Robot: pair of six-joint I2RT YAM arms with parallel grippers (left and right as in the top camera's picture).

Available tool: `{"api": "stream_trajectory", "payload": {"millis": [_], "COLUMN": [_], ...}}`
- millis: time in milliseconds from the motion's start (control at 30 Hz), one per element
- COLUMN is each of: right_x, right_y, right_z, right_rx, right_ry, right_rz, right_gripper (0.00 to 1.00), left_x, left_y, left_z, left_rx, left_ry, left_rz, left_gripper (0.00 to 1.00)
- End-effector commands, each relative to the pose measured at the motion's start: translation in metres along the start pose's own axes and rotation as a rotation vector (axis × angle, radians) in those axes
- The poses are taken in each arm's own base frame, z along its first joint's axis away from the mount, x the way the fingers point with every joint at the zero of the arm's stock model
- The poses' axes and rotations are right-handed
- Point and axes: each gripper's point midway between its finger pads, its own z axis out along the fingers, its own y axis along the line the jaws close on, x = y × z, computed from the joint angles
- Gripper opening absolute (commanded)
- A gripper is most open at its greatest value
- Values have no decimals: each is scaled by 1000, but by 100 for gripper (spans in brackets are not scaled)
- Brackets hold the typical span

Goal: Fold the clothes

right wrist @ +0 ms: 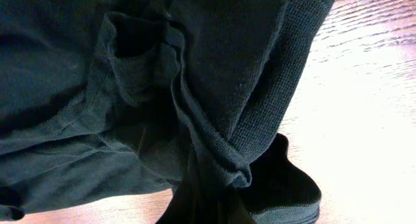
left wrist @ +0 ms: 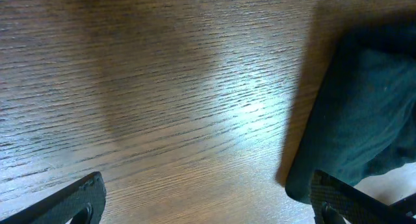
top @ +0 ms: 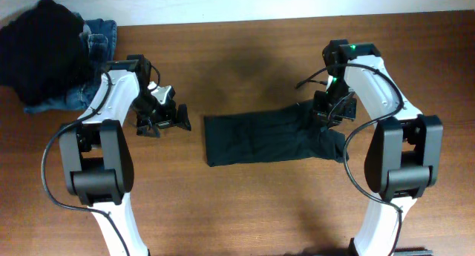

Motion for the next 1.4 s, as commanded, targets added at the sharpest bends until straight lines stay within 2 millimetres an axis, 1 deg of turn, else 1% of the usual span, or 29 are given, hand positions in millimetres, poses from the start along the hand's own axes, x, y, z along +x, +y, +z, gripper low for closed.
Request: {"api": "stream_trajectory", "payload": {"millis": [0,233,500,633,800,1033,1367], "right_x": [2,19,38,45,50,51,53], "right_y": [18,52,104,121,133,138,163], "right_z": [-2,0,6,7,8,8,6], "right_rx": [-11,4,-3,-12,-18,-44,-175], "right_ry": [-9,-12,-57,-76,-88,-81,-58], "right_rz": [-4,-12,-77,-83,-104,-97,-119], "right_gripper": [4,4,4,4,4,4,4], "left_x": [-1,-1,-1,-1,-1,-1,-1], "left_y": [0,0,0,0,0,0,0], "left_z": [-6,-6,-6,-6,-6,-6,-6], "left_rx": [1,1,1,1,1,1,1], "left_ry": [-21,-22,-21,-20,-21,-21,-22], "left_rz": [-9,-9,-10,-9,-9,-9,-9], "left_gripper": [99,99,99,99,99,99,99]}}
